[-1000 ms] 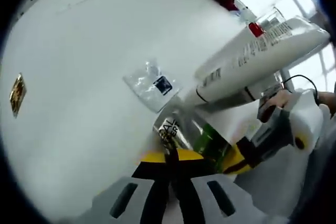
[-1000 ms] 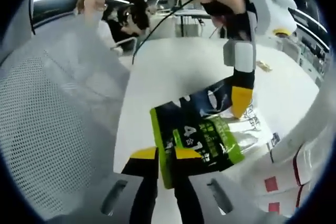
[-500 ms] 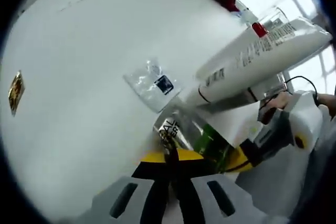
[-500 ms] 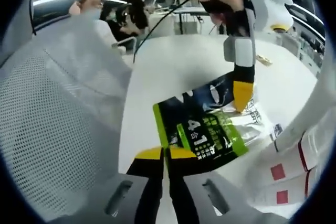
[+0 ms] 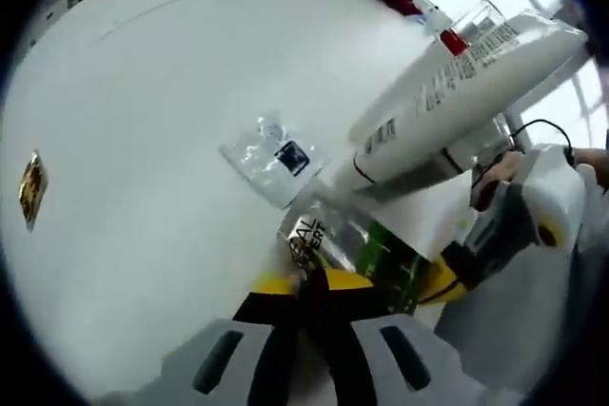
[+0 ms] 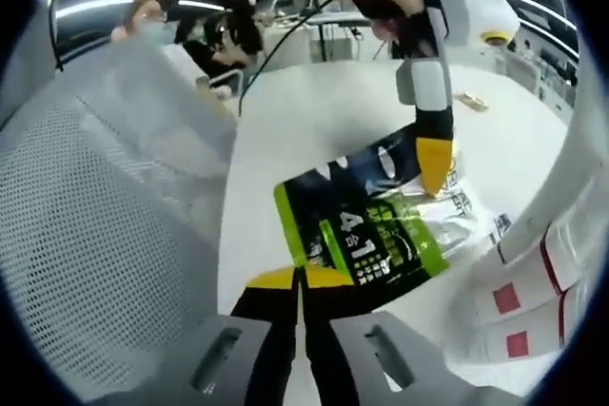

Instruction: Arrange the skincare products in the storage area until every visible bottle or jar stands upright without overlapping.

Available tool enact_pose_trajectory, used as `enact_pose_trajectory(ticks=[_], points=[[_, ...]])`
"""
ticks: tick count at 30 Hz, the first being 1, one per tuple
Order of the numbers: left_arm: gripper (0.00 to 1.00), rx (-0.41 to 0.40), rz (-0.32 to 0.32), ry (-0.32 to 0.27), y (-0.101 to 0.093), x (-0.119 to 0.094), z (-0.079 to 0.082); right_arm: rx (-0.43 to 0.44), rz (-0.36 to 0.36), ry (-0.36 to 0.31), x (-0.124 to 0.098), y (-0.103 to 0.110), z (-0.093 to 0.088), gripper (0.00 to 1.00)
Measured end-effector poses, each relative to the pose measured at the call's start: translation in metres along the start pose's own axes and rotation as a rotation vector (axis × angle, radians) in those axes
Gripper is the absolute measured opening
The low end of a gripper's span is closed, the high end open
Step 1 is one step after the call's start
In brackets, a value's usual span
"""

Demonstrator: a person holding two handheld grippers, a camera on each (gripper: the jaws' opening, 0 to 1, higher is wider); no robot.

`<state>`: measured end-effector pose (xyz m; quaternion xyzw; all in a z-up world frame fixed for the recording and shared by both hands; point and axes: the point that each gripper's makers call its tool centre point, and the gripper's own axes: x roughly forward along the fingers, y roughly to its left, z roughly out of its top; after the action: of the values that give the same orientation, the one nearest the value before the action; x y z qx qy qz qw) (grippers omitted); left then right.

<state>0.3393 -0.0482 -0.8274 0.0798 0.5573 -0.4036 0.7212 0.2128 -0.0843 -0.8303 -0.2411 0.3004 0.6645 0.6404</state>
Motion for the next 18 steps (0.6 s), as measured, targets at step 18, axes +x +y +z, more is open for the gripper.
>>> enact_pose_trajectory(ticks=[18], points=[[0.14,0.037,0.083,-0.186,0.014,-0.051,0.000,0.007,-0.006,0.002,-0.002,0.002,-0.003,0.02]])
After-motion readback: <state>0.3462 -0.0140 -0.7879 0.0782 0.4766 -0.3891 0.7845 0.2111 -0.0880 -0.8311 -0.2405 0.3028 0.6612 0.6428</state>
